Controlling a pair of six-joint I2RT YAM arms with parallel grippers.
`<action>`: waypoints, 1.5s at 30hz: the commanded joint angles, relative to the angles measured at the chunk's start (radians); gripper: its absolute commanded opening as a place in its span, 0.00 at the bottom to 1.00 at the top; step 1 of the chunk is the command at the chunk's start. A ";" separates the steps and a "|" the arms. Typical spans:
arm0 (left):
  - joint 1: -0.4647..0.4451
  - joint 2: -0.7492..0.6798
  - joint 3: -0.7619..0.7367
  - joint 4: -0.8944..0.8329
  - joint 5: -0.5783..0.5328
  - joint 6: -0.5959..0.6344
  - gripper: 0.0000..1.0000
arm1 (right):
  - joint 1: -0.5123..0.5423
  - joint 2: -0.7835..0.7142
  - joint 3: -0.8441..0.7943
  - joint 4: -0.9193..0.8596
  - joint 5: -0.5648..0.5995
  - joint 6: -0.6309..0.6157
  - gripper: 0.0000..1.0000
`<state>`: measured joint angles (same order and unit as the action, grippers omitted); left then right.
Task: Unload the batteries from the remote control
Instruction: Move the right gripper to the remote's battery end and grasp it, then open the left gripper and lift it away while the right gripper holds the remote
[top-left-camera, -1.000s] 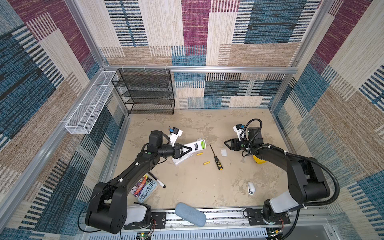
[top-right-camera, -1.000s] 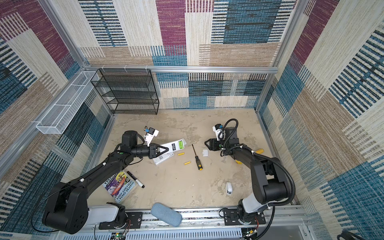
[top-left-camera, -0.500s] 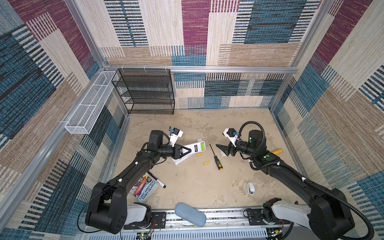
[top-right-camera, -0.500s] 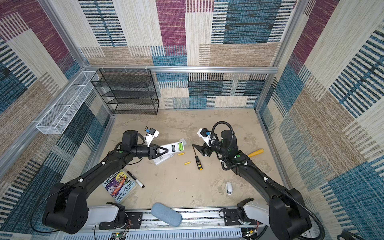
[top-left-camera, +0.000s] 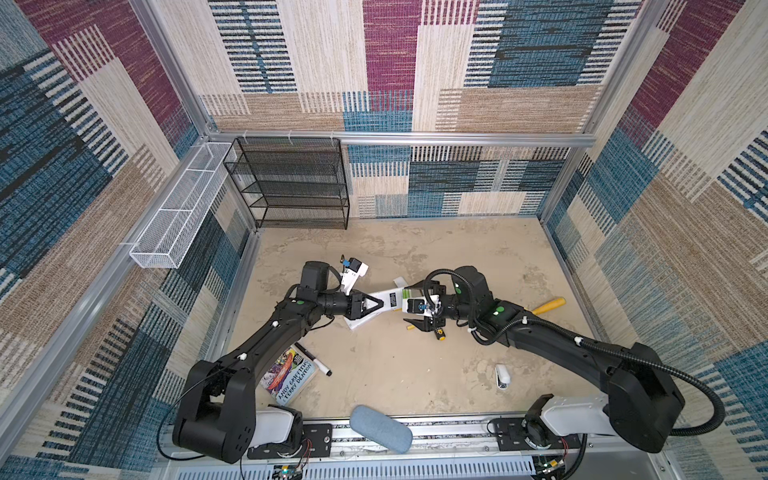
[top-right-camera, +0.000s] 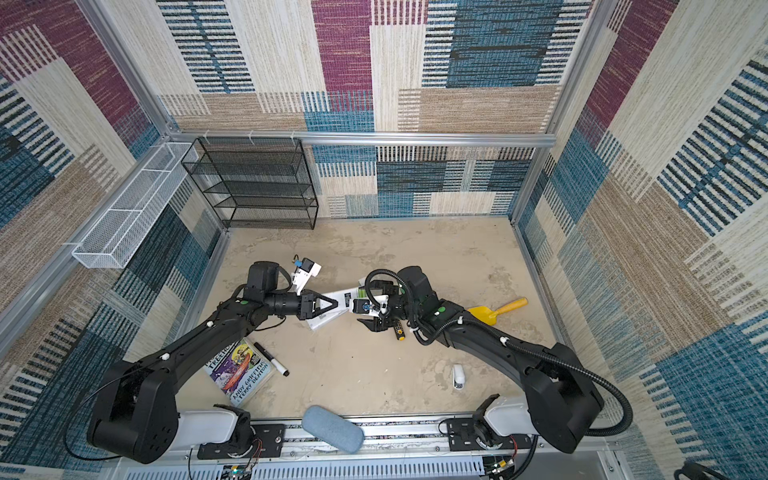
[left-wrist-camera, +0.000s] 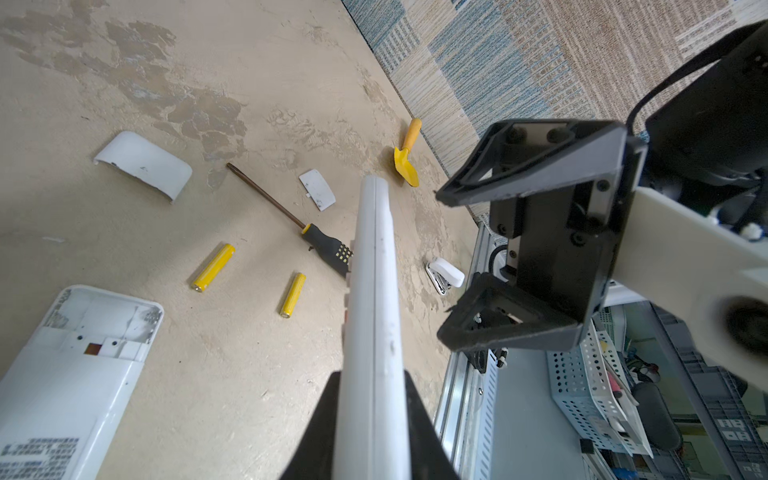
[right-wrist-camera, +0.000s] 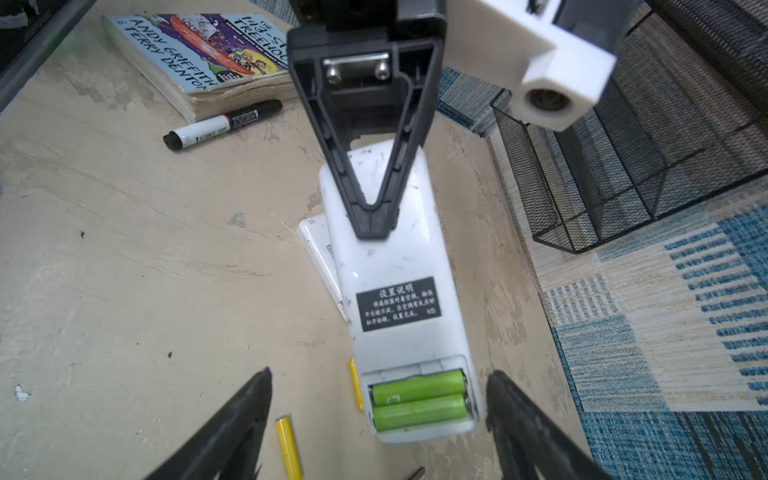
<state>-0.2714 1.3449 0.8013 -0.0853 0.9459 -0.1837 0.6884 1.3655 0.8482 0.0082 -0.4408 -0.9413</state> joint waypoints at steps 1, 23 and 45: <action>0.000 0.002 0.008 0.005 0.010 0.023 0.00 | 0.024 0.040 0.028 0.005 0.034 -0.071 0.84; 0.000 0.002 0.017 -0.025 0.002 0.041 0.00 | 0.060 0.189 0.155 0.013 0.081 -0.088 0.71; 0.000 -0.003 0.015 -0.005 0.013 0.016 0.15 | 0.063 0.192 0.164 -0.027 0.060 -0.085 0.50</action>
<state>-0.2718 1.3476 0.8097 -0.1112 0.9436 -0.1734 0.7506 1.5543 1.0084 -0.0212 -0.3561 -1.0515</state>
